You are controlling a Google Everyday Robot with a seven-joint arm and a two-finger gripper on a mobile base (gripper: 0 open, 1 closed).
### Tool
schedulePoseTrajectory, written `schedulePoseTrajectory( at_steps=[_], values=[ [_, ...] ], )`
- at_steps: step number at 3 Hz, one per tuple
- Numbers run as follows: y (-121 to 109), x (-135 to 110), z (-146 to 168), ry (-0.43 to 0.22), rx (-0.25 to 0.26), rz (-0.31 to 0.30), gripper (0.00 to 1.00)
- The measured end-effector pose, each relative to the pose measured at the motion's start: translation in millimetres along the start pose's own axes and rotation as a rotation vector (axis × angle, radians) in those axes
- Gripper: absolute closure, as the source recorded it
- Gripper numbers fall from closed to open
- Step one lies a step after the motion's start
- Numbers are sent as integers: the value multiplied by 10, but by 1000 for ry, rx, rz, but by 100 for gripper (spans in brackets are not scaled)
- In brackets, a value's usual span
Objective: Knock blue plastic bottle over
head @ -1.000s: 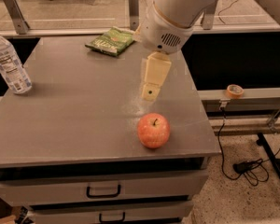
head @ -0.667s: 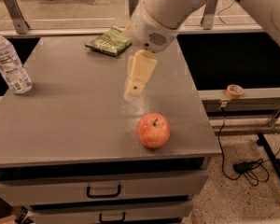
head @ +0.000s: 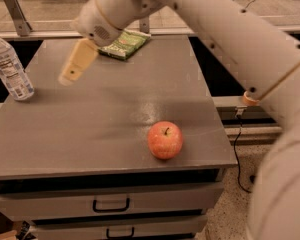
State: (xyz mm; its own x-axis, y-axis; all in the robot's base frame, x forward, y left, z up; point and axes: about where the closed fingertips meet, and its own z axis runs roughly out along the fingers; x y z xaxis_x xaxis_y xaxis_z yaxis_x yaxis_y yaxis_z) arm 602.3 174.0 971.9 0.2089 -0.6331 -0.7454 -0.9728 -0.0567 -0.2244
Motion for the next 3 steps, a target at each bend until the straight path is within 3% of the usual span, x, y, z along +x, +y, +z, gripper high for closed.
schedulePoseTrajectory(
  at_steps=[1,2,3],
  values=[
    [-196,-458,536,-133,-8,57,0],
    [-331,-776,967,-195,10,120,0],
    [-490,-878,1365,-214,19,216,0]
  ],
)
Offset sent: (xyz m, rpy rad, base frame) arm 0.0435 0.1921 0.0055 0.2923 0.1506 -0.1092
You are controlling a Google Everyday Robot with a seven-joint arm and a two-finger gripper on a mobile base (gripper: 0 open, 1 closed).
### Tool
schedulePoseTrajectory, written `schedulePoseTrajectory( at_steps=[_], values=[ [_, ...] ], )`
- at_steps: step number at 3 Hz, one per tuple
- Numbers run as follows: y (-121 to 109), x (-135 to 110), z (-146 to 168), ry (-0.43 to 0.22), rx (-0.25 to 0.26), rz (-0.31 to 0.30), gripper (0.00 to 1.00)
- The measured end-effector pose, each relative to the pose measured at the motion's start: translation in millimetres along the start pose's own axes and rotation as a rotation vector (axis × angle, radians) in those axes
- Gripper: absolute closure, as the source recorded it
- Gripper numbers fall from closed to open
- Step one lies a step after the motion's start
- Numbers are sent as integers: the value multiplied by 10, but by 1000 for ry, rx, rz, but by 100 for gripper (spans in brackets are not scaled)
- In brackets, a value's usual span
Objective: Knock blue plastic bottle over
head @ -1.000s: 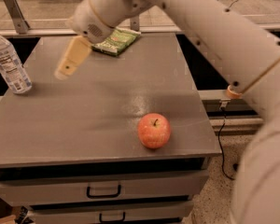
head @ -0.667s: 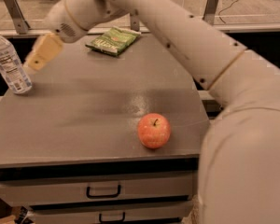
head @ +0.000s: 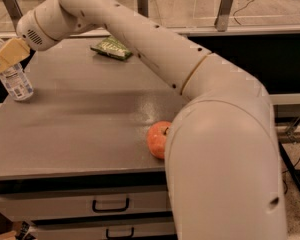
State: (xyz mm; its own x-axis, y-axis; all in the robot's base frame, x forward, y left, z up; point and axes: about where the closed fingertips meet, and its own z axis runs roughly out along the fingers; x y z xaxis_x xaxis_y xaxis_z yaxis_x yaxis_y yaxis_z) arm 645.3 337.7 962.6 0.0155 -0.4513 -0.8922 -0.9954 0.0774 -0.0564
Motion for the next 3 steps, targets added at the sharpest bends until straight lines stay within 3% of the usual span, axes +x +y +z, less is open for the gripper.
schedulePoseTrajectory(
  at_steps=[1,3],
  values=[
    [-60,34,358,-17,-35,56,0],
    [-143,196,606,0,-60,104,42]
  ],
)
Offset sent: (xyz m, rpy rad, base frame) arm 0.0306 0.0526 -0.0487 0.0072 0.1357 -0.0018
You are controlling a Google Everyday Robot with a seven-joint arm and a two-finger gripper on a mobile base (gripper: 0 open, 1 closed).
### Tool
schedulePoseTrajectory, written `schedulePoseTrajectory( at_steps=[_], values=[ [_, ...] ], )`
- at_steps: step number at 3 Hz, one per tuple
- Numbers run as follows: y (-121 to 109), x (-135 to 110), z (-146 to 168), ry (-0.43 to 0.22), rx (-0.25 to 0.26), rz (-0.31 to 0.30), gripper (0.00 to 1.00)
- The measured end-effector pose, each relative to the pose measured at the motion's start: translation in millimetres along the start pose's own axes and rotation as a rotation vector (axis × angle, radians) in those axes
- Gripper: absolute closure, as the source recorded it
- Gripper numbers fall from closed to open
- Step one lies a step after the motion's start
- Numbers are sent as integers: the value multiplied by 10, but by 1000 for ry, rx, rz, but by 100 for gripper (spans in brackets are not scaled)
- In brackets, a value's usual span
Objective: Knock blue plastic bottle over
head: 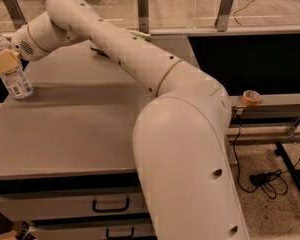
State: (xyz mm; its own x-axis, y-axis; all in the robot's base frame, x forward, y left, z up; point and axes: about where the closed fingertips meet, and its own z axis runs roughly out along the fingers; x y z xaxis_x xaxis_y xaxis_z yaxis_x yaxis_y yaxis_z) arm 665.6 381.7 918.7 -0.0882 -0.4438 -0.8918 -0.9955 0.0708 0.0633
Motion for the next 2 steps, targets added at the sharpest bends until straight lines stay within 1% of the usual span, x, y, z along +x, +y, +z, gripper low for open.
schedulePoseTrajectory(
  at_steps=[1,2],
  values=[
    [-27,19,-189,-12,12,0,65],
    [-90,1,-706,-13,82,-45,88]
  ],
)
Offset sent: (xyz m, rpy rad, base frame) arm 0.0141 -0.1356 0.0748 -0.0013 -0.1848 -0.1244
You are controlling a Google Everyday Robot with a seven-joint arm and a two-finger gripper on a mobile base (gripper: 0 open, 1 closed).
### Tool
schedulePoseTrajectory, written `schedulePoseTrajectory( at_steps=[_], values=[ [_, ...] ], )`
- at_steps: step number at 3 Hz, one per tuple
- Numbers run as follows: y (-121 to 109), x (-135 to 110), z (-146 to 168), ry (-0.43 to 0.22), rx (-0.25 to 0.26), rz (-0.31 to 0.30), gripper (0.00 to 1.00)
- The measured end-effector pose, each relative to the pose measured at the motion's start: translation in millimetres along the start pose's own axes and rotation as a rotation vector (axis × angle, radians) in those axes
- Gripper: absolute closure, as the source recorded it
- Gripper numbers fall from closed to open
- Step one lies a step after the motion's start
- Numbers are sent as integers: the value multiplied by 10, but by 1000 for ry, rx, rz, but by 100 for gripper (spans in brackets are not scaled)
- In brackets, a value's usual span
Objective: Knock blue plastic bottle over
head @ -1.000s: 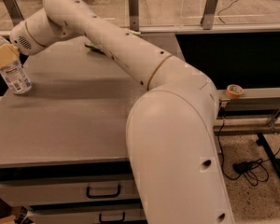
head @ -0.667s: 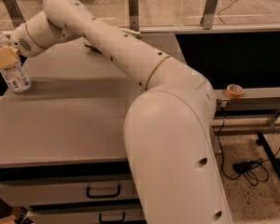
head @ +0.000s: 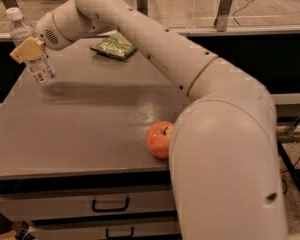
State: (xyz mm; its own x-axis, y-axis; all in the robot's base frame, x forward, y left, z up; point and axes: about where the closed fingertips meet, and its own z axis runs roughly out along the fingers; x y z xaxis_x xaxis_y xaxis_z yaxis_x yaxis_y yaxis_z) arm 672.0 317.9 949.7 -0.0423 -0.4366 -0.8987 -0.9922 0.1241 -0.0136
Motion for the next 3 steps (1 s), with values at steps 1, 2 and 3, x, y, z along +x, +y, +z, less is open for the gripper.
schedulePoseTrajectory(
  at_steps=[1,2,3],
  values=[
    [-43,85,-564,103,83,-73,100],
    [-32,328,-954,300,143,-155,100],
    [25,570,-1112,519,173,-228,100]
  ],
)
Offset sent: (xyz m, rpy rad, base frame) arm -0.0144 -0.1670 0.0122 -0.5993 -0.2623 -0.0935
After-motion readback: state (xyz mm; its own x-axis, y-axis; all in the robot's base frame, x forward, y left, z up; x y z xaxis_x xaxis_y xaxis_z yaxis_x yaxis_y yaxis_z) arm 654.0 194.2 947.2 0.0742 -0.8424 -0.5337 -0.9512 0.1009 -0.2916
